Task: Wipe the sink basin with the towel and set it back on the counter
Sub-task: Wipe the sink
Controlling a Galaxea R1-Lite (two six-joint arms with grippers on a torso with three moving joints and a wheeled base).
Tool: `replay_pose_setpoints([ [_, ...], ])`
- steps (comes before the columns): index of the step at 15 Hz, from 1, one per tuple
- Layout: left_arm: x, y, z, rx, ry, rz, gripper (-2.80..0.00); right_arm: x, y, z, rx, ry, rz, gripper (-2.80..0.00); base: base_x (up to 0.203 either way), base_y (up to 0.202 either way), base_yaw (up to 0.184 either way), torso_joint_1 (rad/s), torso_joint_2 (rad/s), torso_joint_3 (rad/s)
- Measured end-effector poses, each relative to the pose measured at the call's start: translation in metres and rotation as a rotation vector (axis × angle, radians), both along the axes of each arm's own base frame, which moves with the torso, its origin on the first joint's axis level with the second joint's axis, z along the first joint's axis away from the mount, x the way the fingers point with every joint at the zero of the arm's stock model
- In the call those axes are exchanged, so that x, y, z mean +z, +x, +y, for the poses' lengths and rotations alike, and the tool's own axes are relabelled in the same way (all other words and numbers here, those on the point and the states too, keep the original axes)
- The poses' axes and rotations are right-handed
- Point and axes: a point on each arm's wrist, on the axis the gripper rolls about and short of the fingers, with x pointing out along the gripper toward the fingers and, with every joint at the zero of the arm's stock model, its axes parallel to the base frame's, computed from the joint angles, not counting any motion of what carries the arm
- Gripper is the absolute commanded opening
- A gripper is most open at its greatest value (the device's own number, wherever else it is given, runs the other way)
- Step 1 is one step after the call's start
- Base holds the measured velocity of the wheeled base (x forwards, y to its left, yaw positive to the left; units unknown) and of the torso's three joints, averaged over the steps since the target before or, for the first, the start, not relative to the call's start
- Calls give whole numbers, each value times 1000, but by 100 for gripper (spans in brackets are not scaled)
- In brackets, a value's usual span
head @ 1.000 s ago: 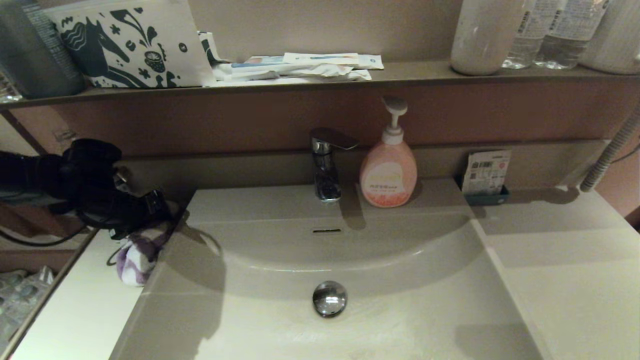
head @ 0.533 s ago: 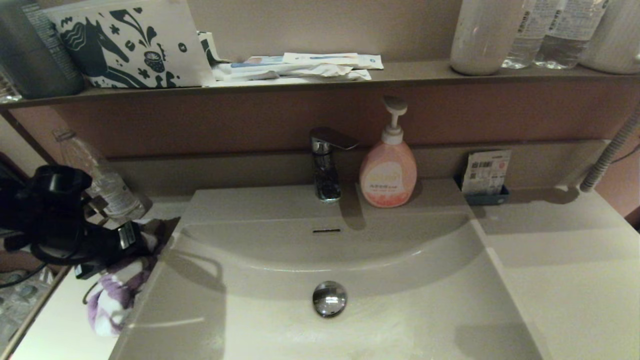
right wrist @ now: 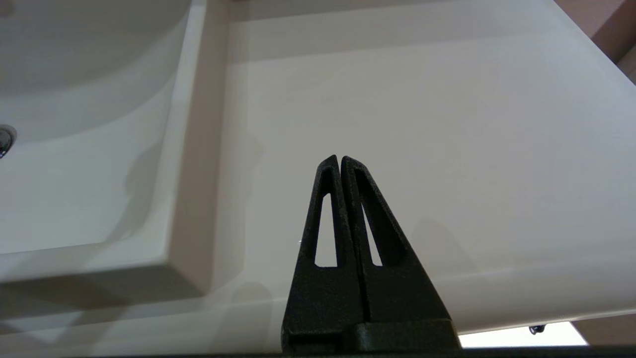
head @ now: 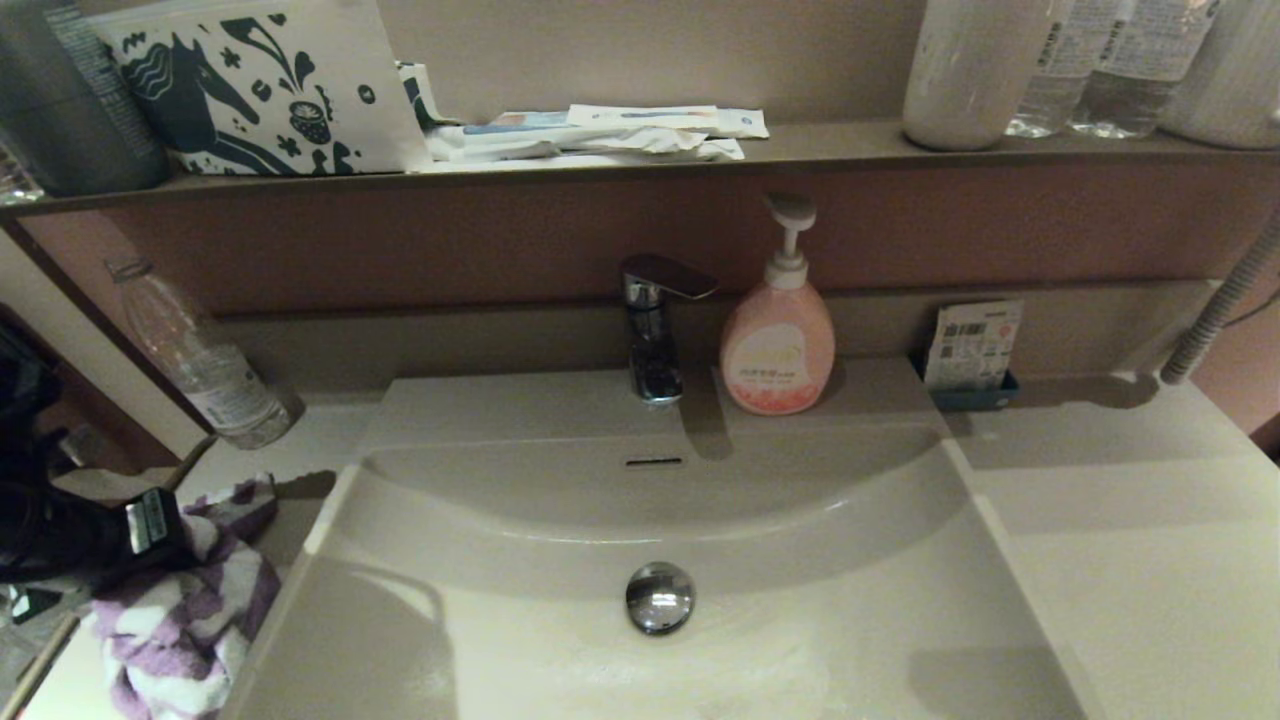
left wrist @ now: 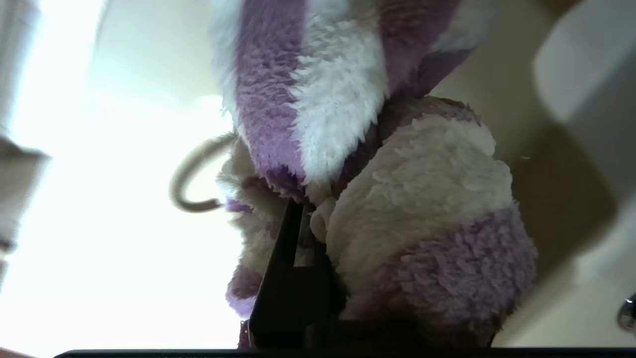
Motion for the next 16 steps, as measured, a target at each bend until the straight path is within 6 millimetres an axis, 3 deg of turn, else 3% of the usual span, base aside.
replay_pose_setpoints([
  [4, 38, -5, -10, -43, 97, -99, -280, 0, 0, 0, 0, 0, 0, -280, 0, 0, 0, 0, 0, 0],
  [6, 47, -5, -11, -45, 116, -131, -280, 0, 0, 0, 0, 0, 0, -280, 0, 0, 0, 0, 0, 0],
  [12, 48, -19, -15, 1, 148, -80, -280, 0, 0, 0, 0, 0, 0, -280, 0, 0, 0, 0, 0, 0],
  [16, 30, -37, -18, 39, 140, 7, -280, 0, 0, 0, 0, 0, 0, -280, 0, 0, 0, 0, 0, 0],
])
